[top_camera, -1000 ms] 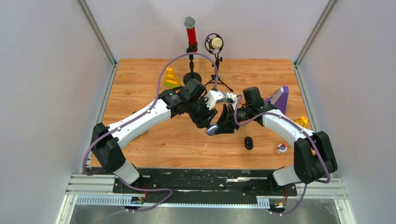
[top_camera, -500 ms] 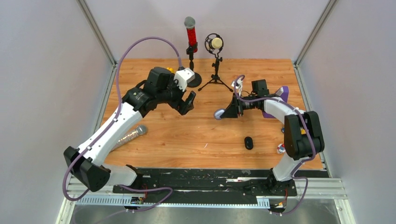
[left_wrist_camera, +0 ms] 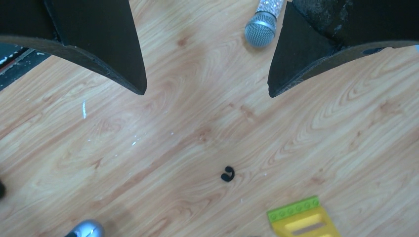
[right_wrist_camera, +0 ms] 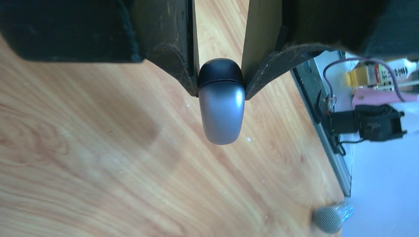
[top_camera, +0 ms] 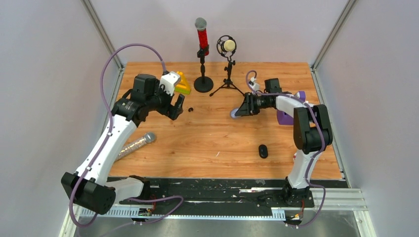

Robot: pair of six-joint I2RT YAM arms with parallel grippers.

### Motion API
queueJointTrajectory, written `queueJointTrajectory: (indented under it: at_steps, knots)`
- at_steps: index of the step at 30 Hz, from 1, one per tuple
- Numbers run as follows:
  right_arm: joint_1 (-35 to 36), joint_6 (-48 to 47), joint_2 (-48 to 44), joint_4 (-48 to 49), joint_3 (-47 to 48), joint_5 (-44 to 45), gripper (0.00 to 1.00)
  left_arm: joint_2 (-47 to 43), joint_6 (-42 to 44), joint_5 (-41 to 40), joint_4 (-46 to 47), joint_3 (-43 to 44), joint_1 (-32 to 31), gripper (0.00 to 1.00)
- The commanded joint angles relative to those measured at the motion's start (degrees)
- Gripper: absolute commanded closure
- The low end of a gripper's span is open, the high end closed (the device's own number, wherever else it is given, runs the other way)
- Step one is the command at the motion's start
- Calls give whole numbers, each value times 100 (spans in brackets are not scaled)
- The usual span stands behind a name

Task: Insert the wireless bluetooth earbuds into the charging case
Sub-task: Place the charging case at the center of the board.

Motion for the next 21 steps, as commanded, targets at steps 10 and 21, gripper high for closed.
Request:
queueJointTrajectory:
  at_steps: [10,21]
  knots:
    - [-8,1257,713,301,881,1401,99,-1124,220,-299,205,-981,460,0]
    - [-8,1225,1222,63,1159,1781,97,-1414,190,-112,364,-1345,622,0]
